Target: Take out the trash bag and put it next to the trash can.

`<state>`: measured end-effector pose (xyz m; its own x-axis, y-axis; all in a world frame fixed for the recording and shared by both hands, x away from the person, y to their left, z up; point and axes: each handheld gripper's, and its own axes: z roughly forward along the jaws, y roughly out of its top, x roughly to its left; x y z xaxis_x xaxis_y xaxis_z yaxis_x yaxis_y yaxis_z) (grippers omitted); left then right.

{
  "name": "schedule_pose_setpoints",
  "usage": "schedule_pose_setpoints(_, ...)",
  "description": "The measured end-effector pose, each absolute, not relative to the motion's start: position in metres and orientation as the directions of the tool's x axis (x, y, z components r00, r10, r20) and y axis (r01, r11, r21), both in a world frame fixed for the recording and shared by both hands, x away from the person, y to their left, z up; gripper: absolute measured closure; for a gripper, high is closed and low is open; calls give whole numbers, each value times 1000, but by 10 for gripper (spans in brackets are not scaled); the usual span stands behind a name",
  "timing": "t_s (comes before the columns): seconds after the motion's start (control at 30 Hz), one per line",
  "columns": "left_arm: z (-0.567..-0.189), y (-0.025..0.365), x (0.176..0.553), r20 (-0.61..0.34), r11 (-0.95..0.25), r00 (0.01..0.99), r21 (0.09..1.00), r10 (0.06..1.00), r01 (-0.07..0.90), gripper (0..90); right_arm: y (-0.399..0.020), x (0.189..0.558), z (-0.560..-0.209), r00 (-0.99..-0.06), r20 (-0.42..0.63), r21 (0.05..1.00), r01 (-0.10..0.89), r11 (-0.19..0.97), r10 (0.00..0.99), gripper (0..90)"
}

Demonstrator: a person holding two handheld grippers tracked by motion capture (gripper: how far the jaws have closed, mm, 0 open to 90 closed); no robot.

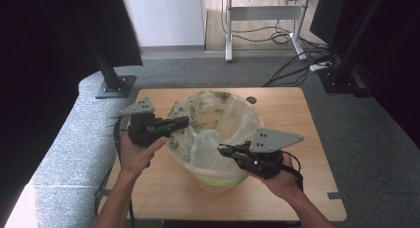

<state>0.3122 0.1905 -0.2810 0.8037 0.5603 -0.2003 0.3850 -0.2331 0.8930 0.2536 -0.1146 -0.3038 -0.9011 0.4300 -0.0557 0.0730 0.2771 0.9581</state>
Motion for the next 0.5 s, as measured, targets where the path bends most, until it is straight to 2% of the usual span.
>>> schedule_pose_setpoints(0.3,-283,190,309,-183,-245,807,895,562,374,900,-112,262,-299,-903,-24,968,86,234,430,887)
schedule_pose_setpoints(0.4,-284,191,308,-187,-242,805,894,564,377,900,-111,261,-300,-902,-22,969,87,231,432,811)
schedule_pose_setpoints(0.5,-286,192,308,-190,-239,804,894,564,379,900,-112,255,-299,-905,-42,969,67,239,424,785)
